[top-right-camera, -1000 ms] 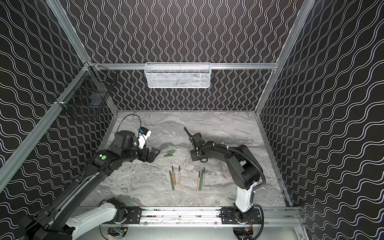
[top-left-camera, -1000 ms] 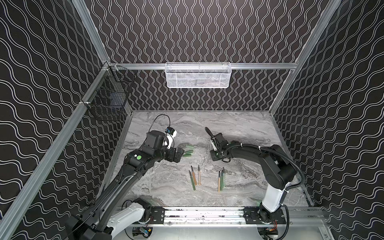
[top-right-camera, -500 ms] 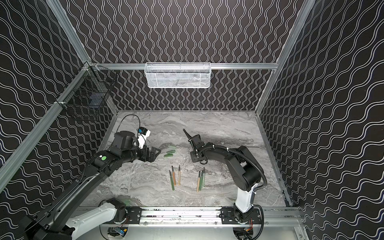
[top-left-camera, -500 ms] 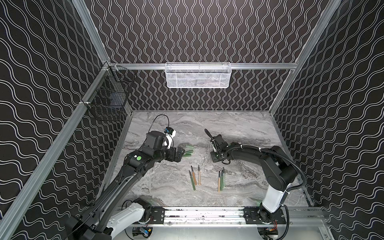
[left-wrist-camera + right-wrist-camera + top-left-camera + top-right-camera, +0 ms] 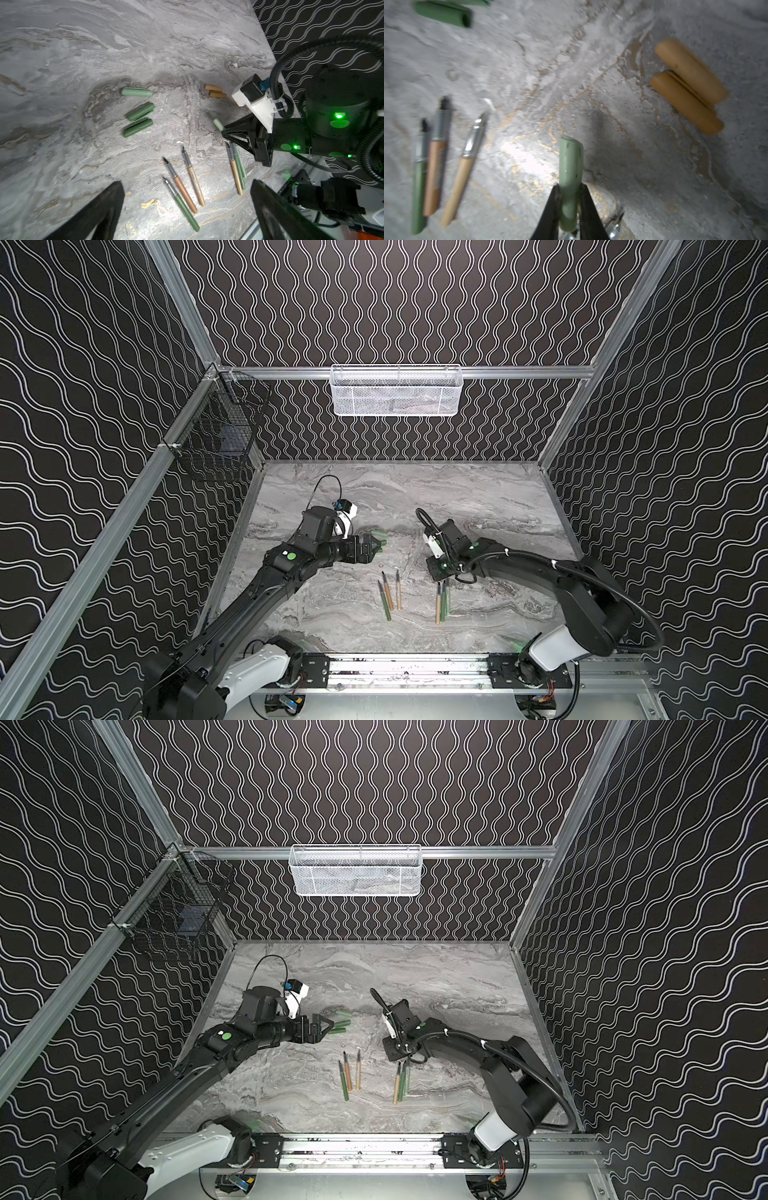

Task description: Insert the pens into the pen caps

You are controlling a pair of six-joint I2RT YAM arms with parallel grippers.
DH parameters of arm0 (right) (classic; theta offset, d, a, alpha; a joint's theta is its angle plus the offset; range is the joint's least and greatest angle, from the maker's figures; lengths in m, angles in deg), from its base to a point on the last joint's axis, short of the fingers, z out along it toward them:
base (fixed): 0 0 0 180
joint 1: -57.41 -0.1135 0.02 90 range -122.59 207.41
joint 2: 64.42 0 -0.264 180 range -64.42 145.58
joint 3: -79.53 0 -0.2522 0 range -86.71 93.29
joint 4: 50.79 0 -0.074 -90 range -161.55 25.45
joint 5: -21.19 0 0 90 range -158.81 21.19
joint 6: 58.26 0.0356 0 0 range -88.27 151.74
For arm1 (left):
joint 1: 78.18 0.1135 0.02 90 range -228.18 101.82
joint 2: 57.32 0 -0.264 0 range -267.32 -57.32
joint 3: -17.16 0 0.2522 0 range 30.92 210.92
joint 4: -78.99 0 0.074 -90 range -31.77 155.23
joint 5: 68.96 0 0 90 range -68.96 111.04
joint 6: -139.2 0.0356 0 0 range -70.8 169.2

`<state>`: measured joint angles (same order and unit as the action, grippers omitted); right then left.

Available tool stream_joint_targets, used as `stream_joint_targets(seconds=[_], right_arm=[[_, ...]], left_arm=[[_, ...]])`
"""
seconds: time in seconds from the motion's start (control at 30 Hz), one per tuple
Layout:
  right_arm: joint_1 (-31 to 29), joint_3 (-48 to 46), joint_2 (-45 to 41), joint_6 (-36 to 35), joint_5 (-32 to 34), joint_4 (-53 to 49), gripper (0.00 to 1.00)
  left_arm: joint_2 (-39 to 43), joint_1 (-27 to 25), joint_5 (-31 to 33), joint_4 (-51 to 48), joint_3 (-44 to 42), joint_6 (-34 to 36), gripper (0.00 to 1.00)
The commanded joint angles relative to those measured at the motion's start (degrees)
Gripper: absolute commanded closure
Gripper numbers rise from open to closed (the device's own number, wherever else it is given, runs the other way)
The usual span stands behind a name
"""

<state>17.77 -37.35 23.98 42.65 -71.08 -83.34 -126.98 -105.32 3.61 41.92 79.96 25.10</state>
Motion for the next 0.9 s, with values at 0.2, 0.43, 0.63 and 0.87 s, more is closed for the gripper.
stream_joint_targets(seconds=[0.2,0.43,0.63,0.87], right_arm=[[-1.5,-6.3,-13.3,0.0,-12.5,14.9,0.88],[-3.7,-8.1,-19.1,0.5,-14.8,20.1,0.88],[-6.2,-8.5,-21.1,1.5,-13.9,24.7,0.88],[-9.5,-7.3,-21.0,2.8,-8.8,27.9,0.88]], left_arm=[[-2.7,-2.3,-8.1,11.8,-0.5,-1.8,0.01],[-4.3,-3.5,-12.3,17.4,-1.2,-3.8,0.02],[-5.0,-4.5,-15.9,20.7,-1.3,-3.8,0.09],[-5.2,-5.5,-17.4,21.1,-1.5,-3.4,0.22]])
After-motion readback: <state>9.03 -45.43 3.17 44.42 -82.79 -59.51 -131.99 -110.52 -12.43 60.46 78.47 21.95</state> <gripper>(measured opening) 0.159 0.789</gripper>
